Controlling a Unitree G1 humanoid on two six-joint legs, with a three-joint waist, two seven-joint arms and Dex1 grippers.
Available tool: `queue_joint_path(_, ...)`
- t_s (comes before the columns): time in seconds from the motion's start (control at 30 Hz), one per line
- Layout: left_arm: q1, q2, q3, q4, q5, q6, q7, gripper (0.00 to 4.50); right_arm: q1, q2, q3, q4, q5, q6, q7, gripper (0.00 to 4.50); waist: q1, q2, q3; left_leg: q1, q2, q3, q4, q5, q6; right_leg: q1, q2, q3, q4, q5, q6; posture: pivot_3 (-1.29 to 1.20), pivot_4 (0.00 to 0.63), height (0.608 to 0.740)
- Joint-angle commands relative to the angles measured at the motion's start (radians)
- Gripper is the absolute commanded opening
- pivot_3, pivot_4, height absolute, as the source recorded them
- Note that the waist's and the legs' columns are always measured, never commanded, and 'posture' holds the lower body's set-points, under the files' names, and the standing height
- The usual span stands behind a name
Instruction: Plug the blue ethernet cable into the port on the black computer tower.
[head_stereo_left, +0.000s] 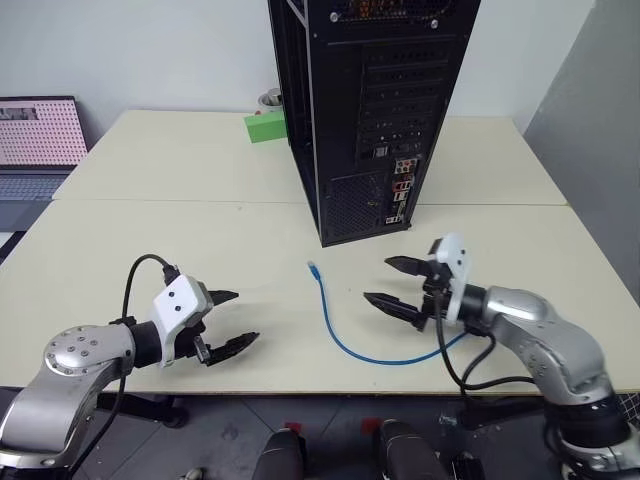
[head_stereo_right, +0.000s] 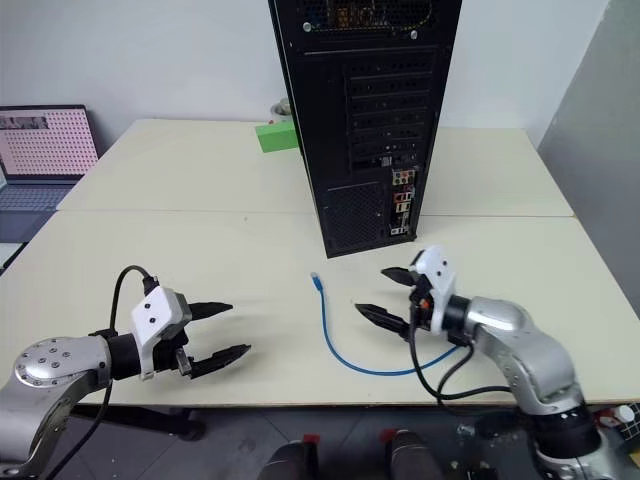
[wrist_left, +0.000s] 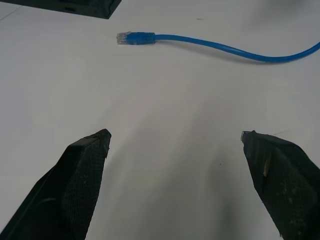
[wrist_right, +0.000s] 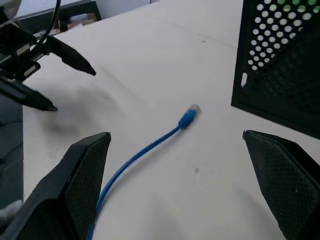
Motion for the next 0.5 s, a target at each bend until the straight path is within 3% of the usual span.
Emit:
queue_joint_path(0.03,-0.025,-0.001,0.008,0.02,0.007,-0.023,0.005,4.46,-0.062,0.069,0.079,0.065,-0.07,-0.025,-0.029,4.5,0.0,0.0,0.0,0.0,0.0,0.0,0.0,0.0,0.0,0.0,0.0,0.0,0.0,0.0,0.0,0.0,0.15,0.74)
queue_joint_path(0.27,-0.061,-0.013,0.012,0.07,0.017,-0.045,0.02,4.46,-0.171,0.251,0.159,0.295,-0.193,-0.041,-0.121,4.5,-0.001,0.0,0.0,-0.001,0.0,0.0,0.0,0.0,0.0,-0.001,0.0,0.0,0.001,0.0,0.0,0.0,0.15,0.74)
queue_joint_path(0.5,-0.068,-0.017,0.003,0.08,0.027,-0.061,0.019,4.46,-0.187,0.309,0.19,0.37,-0.254,-0.003,-0.139,4.5,0.0,0.0,0.0,-0.001,0.0,0.0,0.0,0.0,0.0,-0.001,0.0,0.0,0.001,0.0,0.0,0.0,0.15,0.74)
